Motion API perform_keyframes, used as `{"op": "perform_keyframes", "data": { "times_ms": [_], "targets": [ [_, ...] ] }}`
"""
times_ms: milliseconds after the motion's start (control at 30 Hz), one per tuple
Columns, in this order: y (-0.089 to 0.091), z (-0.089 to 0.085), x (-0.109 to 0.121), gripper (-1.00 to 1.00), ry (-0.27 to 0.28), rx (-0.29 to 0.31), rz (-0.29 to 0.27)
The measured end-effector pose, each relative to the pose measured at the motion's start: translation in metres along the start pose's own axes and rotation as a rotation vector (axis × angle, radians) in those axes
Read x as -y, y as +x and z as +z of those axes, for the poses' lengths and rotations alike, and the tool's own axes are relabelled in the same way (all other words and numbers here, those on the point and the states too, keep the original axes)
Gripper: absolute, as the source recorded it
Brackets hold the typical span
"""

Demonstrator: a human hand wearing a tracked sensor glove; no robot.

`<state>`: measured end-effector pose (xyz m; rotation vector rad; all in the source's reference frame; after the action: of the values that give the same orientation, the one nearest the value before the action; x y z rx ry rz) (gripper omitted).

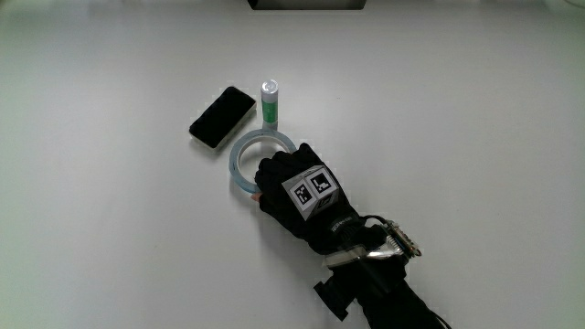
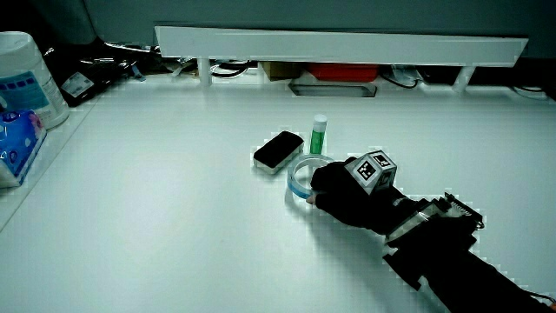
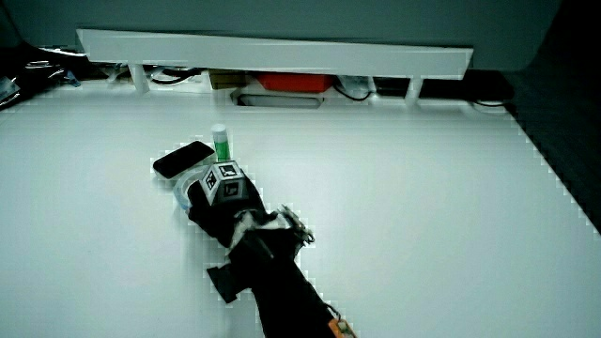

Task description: Place blue tape

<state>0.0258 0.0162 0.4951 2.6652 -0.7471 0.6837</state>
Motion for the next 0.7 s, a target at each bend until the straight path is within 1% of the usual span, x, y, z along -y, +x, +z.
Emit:
{"op": "perform_keyframes", "data": {
  "times_ms": [33,67,100,200,333,367,400,533,567,700],
  "targets": [
    [0.001,-0.003,0.0,0.0,-0.006,0.001,-0.004],
    [0.003,-0.007,0.0,0.0,-0.007,0.016,-0.009],
    [0.002,-0.007,-0.001,0.0,-0.009,-0.006,-0.01],
    [0.005,-0.012,-0.002,0.0,-0.03,0.0,-0.025],
    [0.009,-0.017,-0.001,0.0,-0.035,-0.014,-0.041],
    [0.011,-0.019,-0.001,0.0,-0.039,-0.009,-0.042],
    [0.011,-0.02,-0.001,0.0,-0.028,-0.005,-0.044],
    [0.011,-0.022,-0.001,0.0,-0.045,0.013,-0.046],
    [0.01,-0.022,-0.001,-0.04,-0.059,0.013,-0.048],
    [0.012,-0.024,0.0,-0.18,-0.079,0.029,-0.055]
  ]
}}
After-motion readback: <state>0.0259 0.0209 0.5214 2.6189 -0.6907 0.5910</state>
